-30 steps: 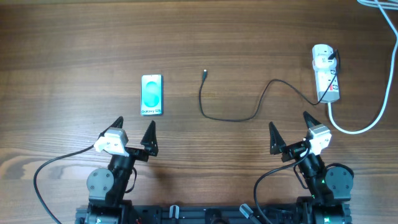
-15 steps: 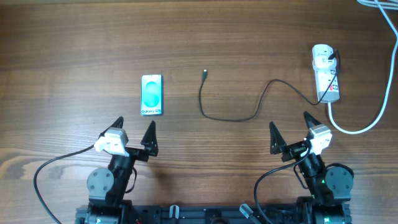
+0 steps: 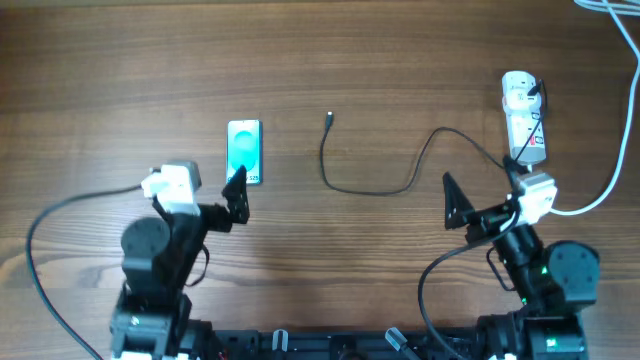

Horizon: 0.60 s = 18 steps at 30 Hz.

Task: Plug charger to phone and switch on socket
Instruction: 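Move the left gripper over the Galaxy S25 phone and grasp it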

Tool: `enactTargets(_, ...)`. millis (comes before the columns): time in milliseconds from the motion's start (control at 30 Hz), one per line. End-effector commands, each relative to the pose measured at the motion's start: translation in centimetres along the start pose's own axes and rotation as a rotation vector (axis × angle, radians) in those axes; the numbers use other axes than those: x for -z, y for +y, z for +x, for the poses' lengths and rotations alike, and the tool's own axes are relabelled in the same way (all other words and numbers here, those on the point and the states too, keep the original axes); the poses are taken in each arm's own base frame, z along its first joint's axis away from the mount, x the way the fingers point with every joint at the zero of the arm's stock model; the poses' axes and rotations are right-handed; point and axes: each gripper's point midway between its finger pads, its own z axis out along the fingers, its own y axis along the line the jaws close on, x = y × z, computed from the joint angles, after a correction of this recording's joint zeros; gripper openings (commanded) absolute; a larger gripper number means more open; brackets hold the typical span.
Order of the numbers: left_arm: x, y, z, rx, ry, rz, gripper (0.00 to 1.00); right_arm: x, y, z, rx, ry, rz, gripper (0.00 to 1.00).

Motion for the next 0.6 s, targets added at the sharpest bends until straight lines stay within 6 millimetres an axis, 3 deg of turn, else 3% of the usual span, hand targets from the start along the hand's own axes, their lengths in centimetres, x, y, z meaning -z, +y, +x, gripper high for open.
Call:
enactTargets(0,-1.0,-0.4,-3.7,-0.062,0.069,-0.021,1.00,-1.0,0.4,-2.5,-0.004,0.046,-0.026,1.00)
enactTargets(67,-2.2,-0.6,-5.5,-0.067,0.170,-0.034,1.00,-2.1,0.7,-3.8,-0.024,0.099,-0.056,1.00)
enactTargets(233,-5.1,-1.7,-7.5,-0.034,0.351,0.004,1.00,-3.7,0.6,-5.3,-0.073,0.236,-0.068,1.00)
enactTargets(433,-7.9,-1.4,-7.6,0.012,0.618,-0.030,1.00,-5.8,0.5,-6.0,-0.157,0.456,-0.084,1.00)
enactTargets(567,-8.7,-1.0,-6.0,0.046,0.816,-0.061,1.00,-7.0,0.1,-5.5,-0.177,0.635,-0.090,1.00)
